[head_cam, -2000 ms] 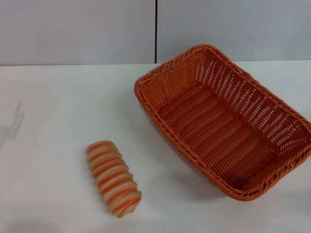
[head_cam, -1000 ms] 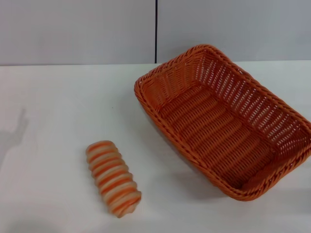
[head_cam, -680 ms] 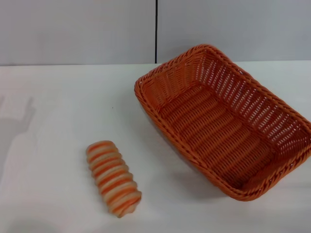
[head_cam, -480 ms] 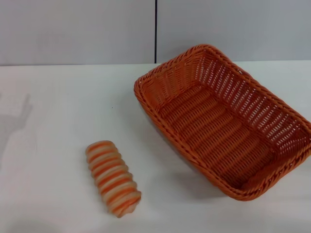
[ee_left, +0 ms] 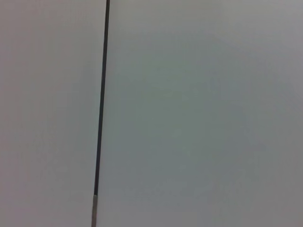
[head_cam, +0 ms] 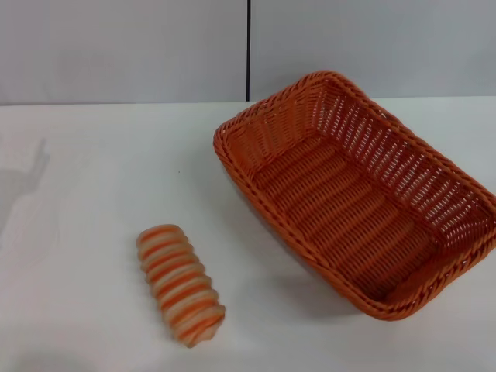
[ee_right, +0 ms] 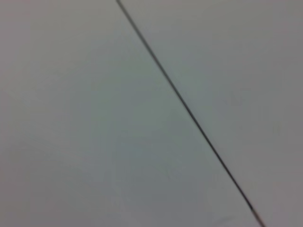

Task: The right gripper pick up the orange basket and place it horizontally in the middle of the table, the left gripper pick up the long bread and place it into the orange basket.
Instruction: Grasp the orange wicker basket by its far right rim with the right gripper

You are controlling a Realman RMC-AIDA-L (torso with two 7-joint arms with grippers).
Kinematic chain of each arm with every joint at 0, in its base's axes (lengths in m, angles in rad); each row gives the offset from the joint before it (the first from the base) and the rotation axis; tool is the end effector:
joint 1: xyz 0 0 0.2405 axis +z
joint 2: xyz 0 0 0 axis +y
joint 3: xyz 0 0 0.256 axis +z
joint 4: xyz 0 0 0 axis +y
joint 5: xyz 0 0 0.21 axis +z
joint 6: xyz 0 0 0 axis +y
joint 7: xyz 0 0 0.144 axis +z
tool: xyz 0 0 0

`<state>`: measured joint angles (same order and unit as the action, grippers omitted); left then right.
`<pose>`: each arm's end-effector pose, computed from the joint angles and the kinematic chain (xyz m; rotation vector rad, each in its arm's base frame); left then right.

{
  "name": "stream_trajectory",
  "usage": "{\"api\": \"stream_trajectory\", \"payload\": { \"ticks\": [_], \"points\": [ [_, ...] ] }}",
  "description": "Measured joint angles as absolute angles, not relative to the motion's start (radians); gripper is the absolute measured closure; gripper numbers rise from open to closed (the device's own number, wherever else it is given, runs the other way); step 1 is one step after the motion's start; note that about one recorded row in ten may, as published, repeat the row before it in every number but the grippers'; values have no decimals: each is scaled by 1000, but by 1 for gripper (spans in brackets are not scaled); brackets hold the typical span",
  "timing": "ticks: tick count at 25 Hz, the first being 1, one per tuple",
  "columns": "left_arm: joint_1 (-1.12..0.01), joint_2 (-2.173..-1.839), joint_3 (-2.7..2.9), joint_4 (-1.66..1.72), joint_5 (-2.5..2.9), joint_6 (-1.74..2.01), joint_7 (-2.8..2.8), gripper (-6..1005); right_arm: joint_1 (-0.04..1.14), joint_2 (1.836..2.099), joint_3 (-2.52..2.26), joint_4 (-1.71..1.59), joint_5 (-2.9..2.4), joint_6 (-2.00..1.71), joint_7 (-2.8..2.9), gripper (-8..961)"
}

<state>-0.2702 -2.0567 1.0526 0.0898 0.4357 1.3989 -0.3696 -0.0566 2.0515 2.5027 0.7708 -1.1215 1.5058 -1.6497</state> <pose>-0.3748 0.2690 0.0365 -1.4979 -0.5249 -0.7683 0.3776 0.2007 0.1417 -1.5916 0.8948 1.1880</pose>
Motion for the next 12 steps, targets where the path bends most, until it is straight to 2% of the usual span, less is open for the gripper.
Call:
{"api": "stream_trajectory", "payload": {
  "ticks": [3,5,9,12],
  "points": [
    [-273,-2052,1052,109,436,1373,-370,235,-2,2043,2558,887,-1294,1441,-1481,370],
    [-271,-2053,1047,123,434,1363,-370,234,56,2017,2595,947,-1449,1423,-1337,369],
    [-268,-2057,1042,139,427,1356,-375,234,176,1940,2620,1033,-1726,1462,-1063,369],
    [-276,-2058,1040,140,425,1326,-374,234,240,1904,2624,1092,-1827,1501,-933,369]
  ]
}}
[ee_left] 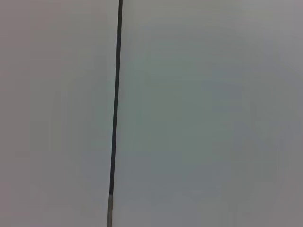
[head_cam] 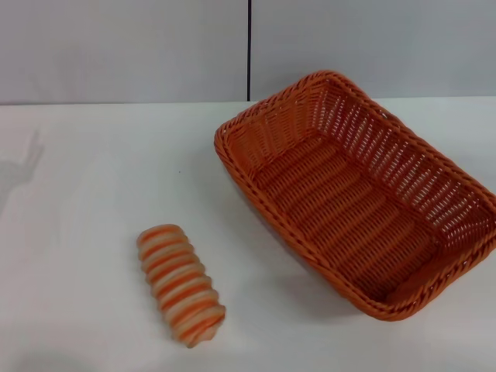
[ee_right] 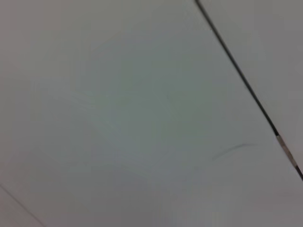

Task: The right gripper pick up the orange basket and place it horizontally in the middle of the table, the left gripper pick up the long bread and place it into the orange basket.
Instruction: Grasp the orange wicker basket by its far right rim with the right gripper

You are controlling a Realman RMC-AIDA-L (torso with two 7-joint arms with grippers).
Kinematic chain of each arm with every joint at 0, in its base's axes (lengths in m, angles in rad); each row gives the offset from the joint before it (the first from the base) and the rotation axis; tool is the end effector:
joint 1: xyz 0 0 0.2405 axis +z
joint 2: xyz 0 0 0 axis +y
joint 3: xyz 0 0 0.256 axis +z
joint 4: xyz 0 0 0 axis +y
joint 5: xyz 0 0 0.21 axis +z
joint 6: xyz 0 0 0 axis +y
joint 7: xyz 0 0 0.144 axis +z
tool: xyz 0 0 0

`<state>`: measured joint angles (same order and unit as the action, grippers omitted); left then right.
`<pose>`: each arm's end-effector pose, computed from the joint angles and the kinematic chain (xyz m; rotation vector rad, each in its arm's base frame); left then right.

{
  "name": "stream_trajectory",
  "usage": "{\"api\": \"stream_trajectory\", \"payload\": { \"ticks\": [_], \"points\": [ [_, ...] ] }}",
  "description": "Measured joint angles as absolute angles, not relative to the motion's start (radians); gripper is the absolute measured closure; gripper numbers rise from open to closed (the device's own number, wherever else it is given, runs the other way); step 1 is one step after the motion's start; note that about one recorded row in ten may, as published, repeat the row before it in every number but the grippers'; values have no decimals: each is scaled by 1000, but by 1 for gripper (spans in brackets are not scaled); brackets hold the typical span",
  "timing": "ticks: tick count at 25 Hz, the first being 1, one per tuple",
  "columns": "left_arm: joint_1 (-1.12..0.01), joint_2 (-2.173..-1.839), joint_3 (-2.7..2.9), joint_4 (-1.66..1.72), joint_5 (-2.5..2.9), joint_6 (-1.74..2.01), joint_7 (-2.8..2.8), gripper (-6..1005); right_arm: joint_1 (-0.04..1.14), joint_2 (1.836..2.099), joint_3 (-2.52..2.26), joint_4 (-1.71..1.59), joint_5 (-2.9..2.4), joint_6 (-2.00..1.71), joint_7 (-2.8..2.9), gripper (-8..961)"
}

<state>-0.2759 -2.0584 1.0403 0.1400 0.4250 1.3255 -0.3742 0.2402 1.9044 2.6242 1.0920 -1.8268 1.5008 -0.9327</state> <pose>-0.3773 0.2807 0.0430 -1.4765 -0.5361 -0.7396 0.3354 0.2974 0.1946 -1.9190 1.2998 0.8141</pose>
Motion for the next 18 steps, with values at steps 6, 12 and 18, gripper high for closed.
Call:
{"api": "stream_trajectory", "payload": {
  "ticks": [6,12,18],
  "points": [
    [-297,-2062,1038,134,425,1289,-370,235,397,1826,2610,1103,-2088,1649,-791,370],
    [-328,-2060,1039,139,432,1258,-370,235,568,1799,2567,1012,-2283,1793,-773,370],
    [-331,-2059,1046,154,433,1252,-370,234,663,1800,2455,909,-2366,1750,-755,370]
  ]
}}
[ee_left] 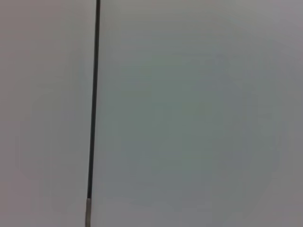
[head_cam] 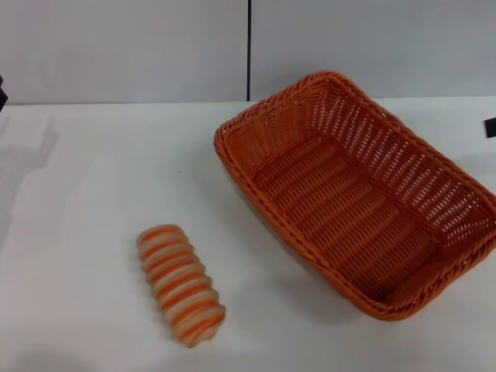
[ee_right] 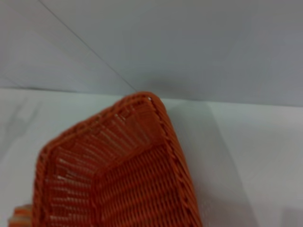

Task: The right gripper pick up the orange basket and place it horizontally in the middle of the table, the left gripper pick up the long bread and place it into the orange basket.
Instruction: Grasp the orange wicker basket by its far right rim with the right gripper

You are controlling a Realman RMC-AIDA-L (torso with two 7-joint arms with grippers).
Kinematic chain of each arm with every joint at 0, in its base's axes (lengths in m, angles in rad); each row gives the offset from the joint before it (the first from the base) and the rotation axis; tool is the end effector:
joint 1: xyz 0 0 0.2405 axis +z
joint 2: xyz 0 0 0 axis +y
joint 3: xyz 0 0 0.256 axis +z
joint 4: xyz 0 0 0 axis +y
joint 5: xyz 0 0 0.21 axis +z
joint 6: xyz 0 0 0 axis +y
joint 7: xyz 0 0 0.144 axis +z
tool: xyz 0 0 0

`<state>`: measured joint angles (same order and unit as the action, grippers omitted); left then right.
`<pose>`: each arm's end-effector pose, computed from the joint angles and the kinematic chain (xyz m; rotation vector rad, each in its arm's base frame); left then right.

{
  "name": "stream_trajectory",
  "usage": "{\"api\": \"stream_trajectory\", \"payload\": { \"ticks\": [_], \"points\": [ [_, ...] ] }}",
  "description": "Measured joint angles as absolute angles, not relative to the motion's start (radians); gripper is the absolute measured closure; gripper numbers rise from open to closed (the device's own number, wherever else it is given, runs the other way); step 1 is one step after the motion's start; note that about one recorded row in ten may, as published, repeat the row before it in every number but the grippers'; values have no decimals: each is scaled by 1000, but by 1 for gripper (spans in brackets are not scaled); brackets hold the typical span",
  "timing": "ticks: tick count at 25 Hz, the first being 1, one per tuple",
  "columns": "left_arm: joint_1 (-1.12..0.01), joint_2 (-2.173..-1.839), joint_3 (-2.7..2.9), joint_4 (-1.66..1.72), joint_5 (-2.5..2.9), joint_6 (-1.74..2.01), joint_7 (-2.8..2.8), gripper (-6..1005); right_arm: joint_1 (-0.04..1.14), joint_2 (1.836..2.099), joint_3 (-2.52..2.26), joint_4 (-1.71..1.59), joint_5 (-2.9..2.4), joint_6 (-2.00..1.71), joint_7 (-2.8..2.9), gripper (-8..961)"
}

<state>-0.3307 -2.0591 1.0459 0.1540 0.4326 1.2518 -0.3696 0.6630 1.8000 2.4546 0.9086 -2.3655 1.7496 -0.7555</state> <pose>-0.3677 0.3047 0.0389 -1.5145 -0.5366 -0.7251 0.2652 0.3715 0.1398 -2.4188 1.5228 0.1184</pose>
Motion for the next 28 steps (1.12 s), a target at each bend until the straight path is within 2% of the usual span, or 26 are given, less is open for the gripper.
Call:
{"api": "stream_trajectory", "payload": {
  "ticks": [4,9,15,20,28],
  "points": [
    [-320,-2059,1048,155,433,1267,-370,234,707,1809,2405,840,-2396,1678,-751,369],
    [-297,-2059,1044,156,432,1291,-370,234,736,1833,2365,785,-2392,1581,-769,369],
    [-267,-2062,1041,152,426,1308,-372,235,767,1885,2353,741,-2392,1498,-814,370],
    [-260,-2063,1040,148,425,1315,-371,235,804,1904,2317,644,-2392,1395,-832,385],
    [-253,-2063,1039,155,425,1323,-370,234,816,1950,2260,605,-2391,1287,-833,443]
  ]
}}
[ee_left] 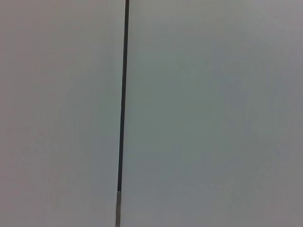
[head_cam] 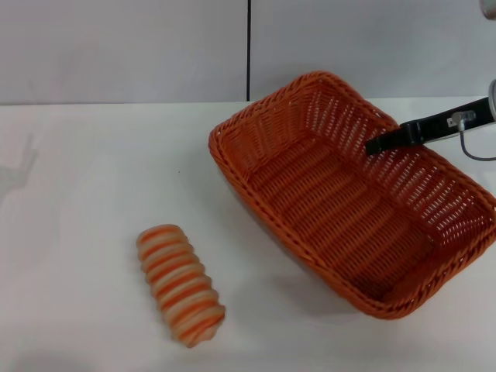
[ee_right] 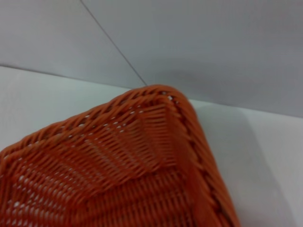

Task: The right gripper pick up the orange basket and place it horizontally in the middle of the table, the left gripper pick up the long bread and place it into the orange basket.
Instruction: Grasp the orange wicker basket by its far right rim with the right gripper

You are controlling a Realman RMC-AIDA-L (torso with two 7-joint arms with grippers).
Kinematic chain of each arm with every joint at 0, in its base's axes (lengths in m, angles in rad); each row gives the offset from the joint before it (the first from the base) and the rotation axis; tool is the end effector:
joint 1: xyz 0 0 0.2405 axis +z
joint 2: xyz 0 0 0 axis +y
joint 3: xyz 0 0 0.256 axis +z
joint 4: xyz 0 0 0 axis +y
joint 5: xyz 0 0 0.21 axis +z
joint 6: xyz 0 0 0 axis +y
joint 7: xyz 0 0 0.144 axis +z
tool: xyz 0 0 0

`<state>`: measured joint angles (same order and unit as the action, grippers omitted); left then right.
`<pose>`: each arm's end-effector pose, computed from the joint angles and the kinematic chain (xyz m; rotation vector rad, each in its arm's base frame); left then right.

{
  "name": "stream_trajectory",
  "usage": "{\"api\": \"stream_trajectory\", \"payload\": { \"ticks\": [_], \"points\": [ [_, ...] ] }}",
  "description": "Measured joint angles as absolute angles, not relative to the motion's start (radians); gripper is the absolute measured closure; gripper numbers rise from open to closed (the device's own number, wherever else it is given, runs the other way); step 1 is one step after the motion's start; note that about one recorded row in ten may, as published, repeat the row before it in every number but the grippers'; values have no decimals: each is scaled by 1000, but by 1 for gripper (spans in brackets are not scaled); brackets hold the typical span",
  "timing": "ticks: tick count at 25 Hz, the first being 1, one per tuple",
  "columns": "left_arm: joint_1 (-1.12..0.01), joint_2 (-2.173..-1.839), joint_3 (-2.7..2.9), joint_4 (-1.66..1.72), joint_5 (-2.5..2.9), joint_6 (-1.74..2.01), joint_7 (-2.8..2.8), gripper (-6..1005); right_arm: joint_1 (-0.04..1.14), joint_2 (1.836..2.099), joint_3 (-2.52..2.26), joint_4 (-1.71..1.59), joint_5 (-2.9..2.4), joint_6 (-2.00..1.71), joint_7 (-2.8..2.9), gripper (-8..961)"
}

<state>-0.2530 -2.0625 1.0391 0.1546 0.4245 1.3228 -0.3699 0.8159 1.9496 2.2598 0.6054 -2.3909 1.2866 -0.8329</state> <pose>-0.3813 0.2742 0.0438 -1.4658 -0.5395 -0.7248 0.2447 0.4145 0.0159 -2.4550 1.3917 0.0292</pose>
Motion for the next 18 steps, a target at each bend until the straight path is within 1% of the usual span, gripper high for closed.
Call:
{"api": "stream_trajectory", "payload": {
  "ticks": [4,8,12,15,18],
  "points": [
    [-253,-2062,1038,155,424,1325,-370,234,812,1958,2262,603,-2391,1255,-833,472],
    [-252,-2062,1038,155,423,1325,-370,234,806,1960,2263,604,-2391,1247,-834,502],
    [-248,-2062,1038,153,423,1330,-370,234,790,1979,2261,630,-2391,1244,-845,531],
    [-248,-2062,1038,153,423,1330,-370,234,781,1987,2259,649,-2383,1246,-867,553],
    [-246,-2063,1038,153,423,1335,-370,235,779,1990,2257,654,-2372,1248,-885,614]
  ]
}}
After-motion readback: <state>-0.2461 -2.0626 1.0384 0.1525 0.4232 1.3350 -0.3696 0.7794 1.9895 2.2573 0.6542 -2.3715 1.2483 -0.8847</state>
